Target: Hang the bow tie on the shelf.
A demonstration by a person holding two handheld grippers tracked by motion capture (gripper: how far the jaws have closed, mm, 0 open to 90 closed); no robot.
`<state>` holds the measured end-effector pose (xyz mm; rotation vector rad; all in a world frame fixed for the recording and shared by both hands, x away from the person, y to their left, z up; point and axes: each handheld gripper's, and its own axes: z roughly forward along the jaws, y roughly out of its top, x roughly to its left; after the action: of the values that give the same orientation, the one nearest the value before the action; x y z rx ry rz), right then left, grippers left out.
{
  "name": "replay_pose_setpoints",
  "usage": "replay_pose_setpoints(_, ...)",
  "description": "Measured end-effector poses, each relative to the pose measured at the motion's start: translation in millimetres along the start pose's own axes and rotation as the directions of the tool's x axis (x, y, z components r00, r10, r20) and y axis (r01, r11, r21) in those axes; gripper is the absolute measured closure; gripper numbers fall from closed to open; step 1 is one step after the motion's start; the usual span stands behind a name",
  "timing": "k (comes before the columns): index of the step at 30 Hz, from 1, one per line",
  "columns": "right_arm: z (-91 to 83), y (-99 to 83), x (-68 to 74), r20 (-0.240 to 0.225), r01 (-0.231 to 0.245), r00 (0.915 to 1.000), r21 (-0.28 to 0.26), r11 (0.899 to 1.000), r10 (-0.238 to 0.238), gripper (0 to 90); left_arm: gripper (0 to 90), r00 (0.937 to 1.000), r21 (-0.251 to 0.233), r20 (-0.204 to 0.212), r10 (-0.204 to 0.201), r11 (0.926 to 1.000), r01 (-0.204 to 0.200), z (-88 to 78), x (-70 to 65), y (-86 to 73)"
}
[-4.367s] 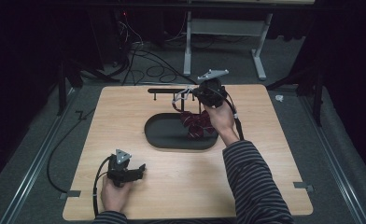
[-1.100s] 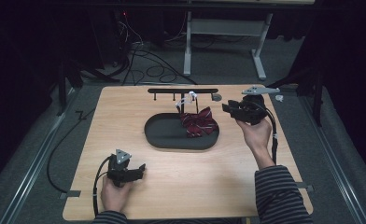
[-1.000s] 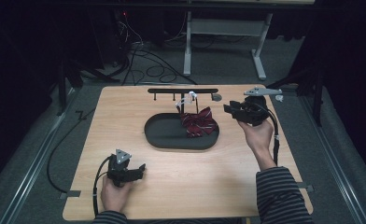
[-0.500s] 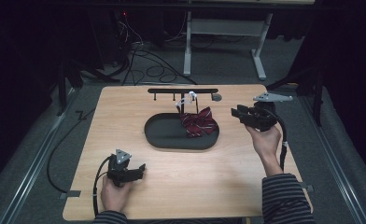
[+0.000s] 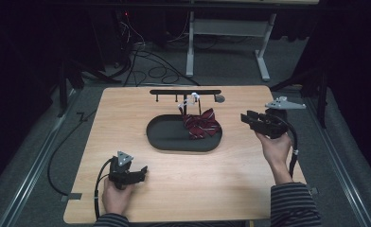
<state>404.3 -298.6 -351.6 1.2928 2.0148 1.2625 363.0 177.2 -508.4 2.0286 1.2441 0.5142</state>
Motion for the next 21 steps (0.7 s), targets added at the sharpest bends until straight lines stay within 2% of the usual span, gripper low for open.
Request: replay_pose_setpoints(21,-14.7,-27.8,-10.4,0.009,-0.047,0.9988,-0.019,0.999,0.047,66.2,16.6,1.0000,0.001,0.001,0.000,1.0000,0.000,-0.1,0.1,0.0)
